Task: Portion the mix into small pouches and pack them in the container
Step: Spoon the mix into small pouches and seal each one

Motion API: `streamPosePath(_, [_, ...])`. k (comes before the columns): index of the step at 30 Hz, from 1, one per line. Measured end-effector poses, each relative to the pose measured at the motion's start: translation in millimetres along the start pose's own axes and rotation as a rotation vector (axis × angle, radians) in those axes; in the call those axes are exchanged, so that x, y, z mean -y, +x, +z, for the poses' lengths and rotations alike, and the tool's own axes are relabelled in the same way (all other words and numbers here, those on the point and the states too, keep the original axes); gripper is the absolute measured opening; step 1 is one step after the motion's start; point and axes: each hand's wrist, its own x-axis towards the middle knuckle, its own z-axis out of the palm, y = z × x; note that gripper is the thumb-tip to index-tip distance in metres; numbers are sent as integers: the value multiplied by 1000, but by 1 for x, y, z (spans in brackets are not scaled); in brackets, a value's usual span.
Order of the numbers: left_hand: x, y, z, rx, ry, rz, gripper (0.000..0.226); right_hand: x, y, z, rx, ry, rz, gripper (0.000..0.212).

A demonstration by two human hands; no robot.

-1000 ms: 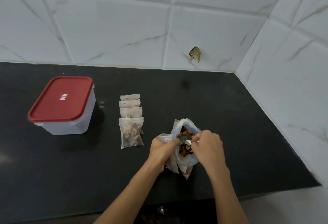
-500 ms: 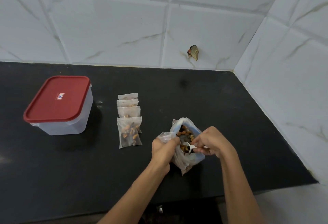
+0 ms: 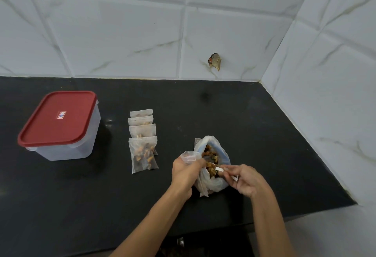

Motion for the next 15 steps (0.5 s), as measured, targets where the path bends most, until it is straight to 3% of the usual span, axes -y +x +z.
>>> streamPosePath(15, [2, -3, -9, -17, 96, 86, 18, -3, -8, 12, -17, 22, -95, 17])
